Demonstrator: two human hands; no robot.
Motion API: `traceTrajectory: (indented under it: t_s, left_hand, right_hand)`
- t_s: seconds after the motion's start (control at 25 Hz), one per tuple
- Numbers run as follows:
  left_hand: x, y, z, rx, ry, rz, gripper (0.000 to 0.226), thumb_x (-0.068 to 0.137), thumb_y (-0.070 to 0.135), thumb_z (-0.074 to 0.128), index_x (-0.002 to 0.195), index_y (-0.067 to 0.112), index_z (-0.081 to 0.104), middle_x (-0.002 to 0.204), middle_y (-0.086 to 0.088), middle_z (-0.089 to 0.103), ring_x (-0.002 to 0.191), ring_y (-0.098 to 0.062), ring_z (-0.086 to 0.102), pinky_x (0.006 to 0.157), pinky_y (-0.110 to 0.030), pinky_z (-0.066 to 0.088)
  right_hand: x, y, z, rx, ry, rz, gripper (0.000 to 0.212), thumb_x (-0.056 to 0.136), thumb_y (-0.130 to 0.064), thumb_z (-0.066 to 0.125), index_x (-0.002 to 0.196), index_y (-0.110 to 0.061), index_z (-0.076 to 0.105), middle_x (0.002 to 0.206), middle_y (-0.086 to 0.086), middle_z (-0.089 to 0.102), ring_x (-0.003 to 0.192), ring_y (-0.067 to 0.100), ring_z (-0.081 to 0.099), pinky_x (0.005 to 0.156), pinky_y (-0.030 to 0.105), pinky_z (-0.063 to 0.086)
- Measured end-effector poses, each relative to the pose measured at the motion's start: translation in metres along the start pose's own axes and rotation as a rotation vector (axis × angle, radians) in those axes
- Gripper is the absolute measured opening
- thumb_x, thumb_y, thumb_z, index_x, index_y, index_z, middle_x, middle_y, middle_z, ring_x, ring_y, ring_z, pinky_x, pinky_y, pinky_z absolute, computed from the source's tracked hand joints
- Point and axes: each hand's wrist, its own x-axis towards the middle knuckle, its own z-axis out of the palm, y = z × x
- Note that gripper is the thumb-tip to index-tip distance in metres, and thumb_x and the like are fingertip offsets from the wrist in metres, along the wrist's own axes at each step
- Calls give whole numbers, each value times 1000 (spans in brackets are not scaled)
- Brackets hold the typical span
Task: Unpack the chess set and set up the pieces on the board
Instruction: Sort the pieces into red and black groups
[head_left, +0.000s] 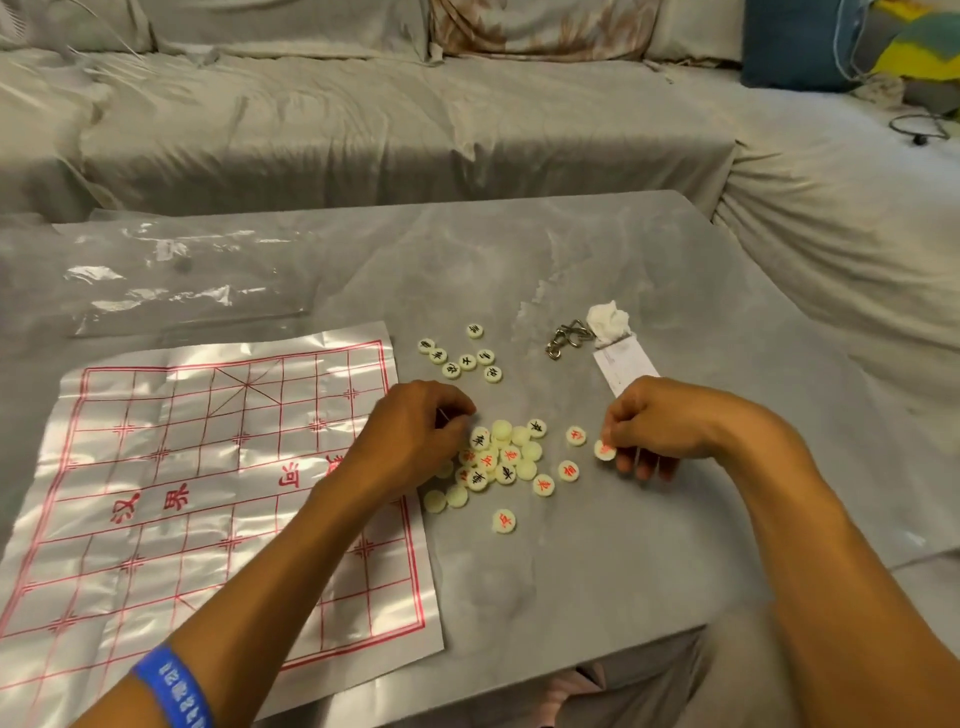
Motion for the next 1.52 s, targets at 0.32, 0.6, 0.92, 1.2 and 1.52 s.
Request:
traceTrajectory:
  t_s: [0.32,0.6,0.92,1.2,1.52]
  left_hand:
    - [1,3,4,37,-60,-7,29,92,7,50,108,22,70,109,3,67,94,-12,60,78,-22,51]
    - [-3,15,4,140,-68,77,28,85,33,65,109,18,70,89,8,59,78,-7,56,63,-14,43]
    - [9,11,-3,-268,125,-149,9,80,24,74,89,23,71,87,9,69,80,-6,65,69,-19,54]
    - [51,0,2,122,168,-51,18,88,24,66,103,15,72,100,-2,70,76,-8,56,64,-11,39]
    - [48,-15,5,112,210,-73,17,88,25,66,101,14,72,96,-2,70,76,-9,57,65,-15,40]
  right_hand:
    - [13,15,14,165,78,24,6,90,-3,60,89,-2,66,76,17,72,60,23,65,66,38,60]
    - [11,3,15,91,312,-138,10,88,-12,59,82,-16,66,69,3,69,58,15,61,60,31,53]
    - [21,-19,28,-11,414,-314,15,93,-17,52,92,-25,65,82,-8,64,73,6,61,67,24,49]
    - [29,-34,40,-225,265,-541,34,87,-23,66,118,-38,62,110,-15,55,81,1,51,70,14,41]
    - [37,-36,50,-149,344,-499,24,95,-28,56,117,-24,66,114,-7,63,95,8,57,82,23,48]
